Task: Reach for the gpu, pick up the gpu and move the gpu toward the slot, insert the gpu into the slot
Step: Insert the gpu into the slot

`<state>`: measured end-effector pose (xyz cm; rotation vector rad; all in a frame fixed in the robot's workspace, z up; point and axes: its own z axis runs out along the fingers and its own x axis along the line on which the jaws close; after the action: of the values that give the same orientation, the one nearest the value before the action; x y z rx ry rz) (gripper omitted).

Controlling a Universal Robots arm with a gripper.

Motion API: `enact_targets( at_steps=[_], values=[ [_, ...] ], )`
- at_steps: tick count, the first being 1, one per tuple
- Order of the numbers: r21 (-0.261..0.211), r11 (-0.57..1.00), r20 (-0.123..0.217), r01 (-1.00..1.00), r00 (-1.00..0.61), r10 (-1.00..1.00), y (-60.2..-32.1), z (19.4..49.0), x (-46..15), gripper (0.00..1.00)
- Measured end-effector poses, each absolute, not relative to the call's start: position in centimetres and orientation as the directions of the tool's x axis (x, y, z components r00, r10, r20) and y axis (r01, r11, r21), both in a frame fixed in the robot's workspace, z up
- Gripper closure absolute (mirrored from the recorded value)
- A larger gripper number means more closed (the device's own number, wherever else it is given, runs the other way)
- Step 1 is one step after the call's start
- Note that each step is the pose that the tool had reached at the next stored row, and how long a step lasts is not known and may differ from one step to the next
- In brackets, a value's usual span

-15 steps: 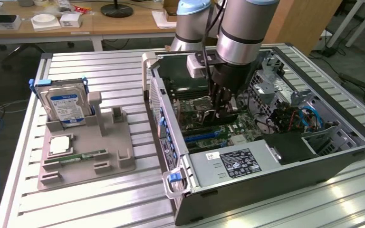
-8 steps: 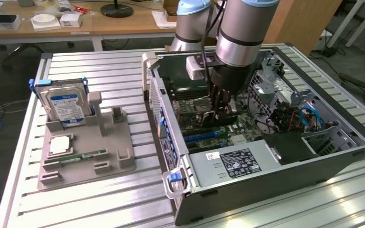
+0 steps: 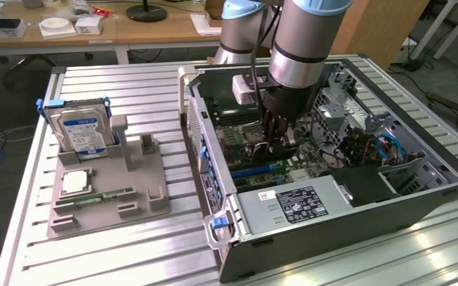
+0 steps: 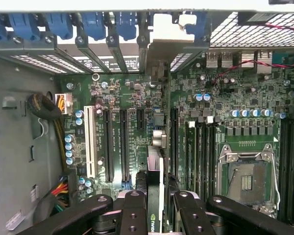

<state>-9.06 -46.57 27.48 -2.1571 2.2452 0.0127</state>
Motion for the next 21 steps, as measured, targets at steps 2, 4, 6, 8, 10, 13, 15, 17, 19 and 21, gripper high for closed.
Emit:
enact_targets(
  at_steps=[2, 4, 6, 8, 10, 13, 15, 17, 19, 21],
  values=[
    [-0.014, 0.04, -0.026, -0.999, -0.04, -0.999, -46.6, 27.3, -9.1, 0.74],
    [-0.014, 0.04, -0.026, -0.999, -0.04, -0.999, -46.6, 27.1, -9.2, 0.74],
    [-0.014, 0.04, -0.026, -0.999, -0.04, -0.999, -46.6, 26.9, -9.2, 0.74],
    [-0.014, 0.04, -0.026, -0.999, -0.04, -0.999, -46.6, 26.7, -9.3, 0.74],
    [-0.014, 0.04, -0.026, -0.999, -0.04, -0.999, -46.6, 26.5, -9.4, 0.74],
    [-0.014, 0.04, -0.026, -0.999, -0.04, -0.999, -46.6, 26.2, -9.6, 0.74],
    [-0.014, 0.04, -0.026, -0.999, -0.04, -0.999, -46.6, 26.1, -9.7, 0.74],
    [-0.014, 0.04, -0.026, -0.999, -0.04, -0.999, -46.6, 25.9, -9.7, 0.74],
    [-0.014, 0.04, -0.026, -0.999, -0.04, -0.999, -46.6, 25.7, -9.7, 0.74],
    [-0.014, 0.04, -0.026, -0.999, -0.04, -0.999, -46.6, 25.3, -9.7, 0.74]
  ],
)
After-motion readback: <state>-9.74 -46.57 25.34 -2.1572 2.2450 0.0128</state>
